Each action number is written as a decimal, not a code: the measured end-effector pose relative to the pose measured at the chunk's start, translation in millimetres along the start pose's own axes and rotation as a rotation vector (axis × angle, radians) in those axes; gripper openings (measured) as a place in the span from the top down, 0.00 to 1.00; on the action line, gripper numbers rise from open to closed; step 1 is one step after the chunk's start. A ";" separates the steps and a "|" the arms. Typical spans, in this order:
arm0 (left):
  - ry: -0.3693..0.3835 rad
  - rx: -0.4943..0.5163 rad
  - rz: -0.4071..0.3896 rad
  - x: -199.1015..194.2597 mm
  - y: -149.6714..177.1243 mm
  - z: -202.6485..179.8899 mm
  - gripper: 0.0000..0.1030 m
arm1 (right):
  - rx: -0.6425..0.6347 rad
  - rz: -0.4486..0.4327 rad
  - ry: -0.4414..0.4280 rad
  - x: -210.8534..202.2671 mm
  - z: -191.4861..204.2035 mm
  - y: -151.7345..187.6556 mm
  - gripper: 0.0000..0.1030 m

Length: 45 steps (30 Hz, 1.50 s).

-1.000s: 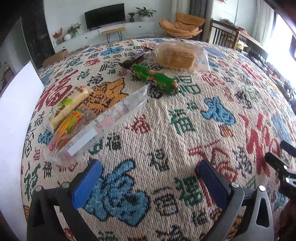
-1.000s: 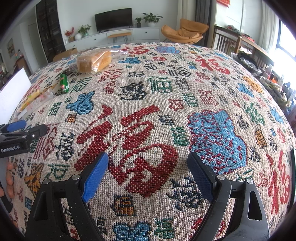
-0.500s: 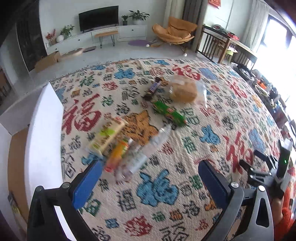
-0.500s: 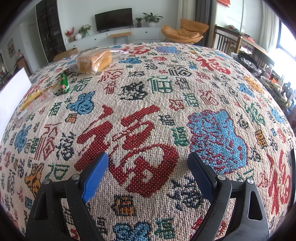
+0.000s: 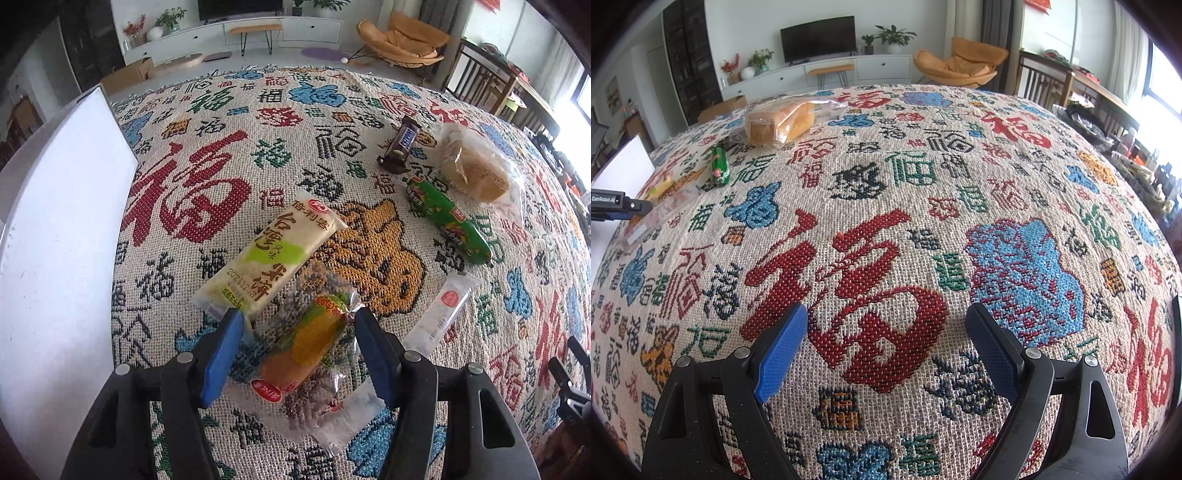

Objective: Organize snacks
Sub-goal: 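Move the left tool onto the orange sausage package and close it, then grasp the clear white tube with the right tool while the left tool lifts the sausage package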

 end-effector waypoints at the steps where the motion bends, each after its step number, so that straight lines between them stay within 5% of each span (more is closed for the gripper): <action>1: -0.008 0.038 0.009 1.8 1.8 -4.2 0.35 | 0.000 0.000 0.000 0.0 -0.1 0.0 0.12; 4: -0.047 0.150 0.042 5.1 8.4 -13.3 0.30 | 0.000 0.000 0.000 0.1 -0.1 0.0 0.12; 8: 0.003 0.099 0.044 4.2 11.0 -7.7 0.32 | 0.000 0.000 0.000 0.2 -0.1 0.0 0.12; 14: -0.066 0.129 0.004 -9.2 12.7 -7.0 0.64 | 0.000 -0.001 -0.001 -0.3 -0.5 -0.1 0.12; 15: -0.062 0.123 -0.013 -14.7 13.6 -8.8 0.77 | 0.000 -0.001 -0.001 0.1 -0.1 -0.1 0.12; 26: 0.193 -0.104 -0.141 -89.2 107.9 -33.9 0.78 | 0.001 -0.001 -0.001 -0.2 -0.6 -0.2 0.12; 34: 0.331 -0.211 -0.294 -153.7 130.7 -38.1 0.78 | 0.047 0.009 -0.018 -2.8 2.6 1.0 0.13; 40: 0.325 -0.210 -0.366 -178.7 127.5 -39.6 0.78 | 0.221 0.230 -0.471 -11.3 127.3 -1.3 0.13; 42: 0.328 -0.223 -0.379 -183.6 129.0 -36.7 0.78 | 0.197 0.279 -0.511 -2.5 179.6 -6.9 0.14; 45: 0.336 -0.247 -0.400 -191.6 135.5 -30.9 0.78 | 0.119 0.325 -0.451 26.7 241.2 -9.5 0.16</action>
Point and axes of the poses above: each gripper's, at about its wrist camera, not at the fingertips, and x roughly the way its jaws point, z to its left, y to its underside, the point moved 10 cm from there along x, roughly the way its jaws point, and after that the axes turned 10 degrees about x, right-handed, at the moved point
